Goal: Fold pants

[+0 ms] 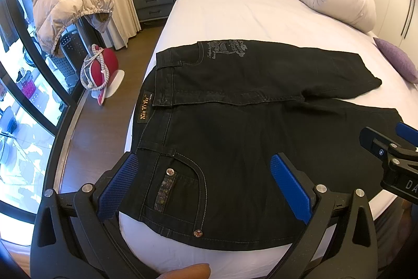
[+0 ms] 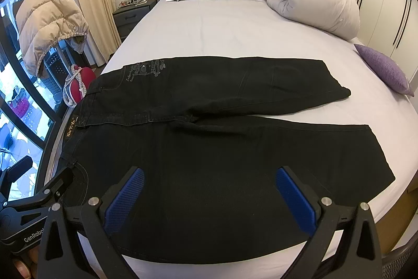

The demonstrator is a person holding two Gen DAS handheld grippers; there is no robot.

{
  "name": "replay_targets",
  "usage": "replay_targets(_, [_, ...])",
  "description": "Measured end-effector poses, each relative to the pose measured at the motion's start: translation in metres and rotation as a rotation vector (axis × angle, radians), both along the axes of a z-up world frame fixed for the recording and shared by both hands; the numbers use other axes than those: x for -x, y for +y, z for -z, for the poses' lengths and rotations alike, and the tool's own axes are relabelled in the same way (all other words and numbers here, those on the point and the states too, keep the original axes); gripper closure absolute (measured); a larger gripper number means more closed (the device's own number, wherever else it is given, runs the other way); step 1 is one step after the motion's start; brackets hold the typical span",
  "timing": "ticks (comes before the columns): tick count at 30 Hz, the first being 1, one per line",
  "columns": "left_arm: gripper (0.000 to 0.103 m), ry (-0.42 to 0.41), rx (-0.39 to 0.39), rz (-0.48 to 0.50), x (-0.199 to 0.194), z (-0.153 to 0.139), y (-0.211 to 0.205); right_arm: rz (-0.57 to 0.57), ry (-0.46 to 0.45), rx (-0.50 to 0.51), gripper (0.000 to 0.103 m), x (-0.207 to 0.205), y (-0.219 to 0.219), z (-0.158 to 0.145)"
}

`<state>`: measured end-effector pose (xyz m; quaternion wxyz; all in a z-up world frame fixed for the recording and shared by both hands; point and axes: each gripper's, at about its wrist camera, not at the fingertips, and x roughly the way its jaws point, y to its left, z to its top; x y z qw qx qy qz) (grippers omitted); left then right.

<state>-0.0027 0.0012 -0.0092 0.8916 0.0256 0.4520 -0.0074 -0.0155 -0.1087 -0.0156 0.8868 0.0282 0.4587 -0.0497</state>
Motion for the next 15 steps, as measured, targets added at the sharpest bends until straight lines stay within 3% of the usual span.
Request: replay_targets(15, [0.000, 0.004, -0.002, 0.000, 0.0001, 0.0055, 0.0009, -0.001, 0.004, -0.002, 0.000, 0.0016, 0.0010, 0.0022])
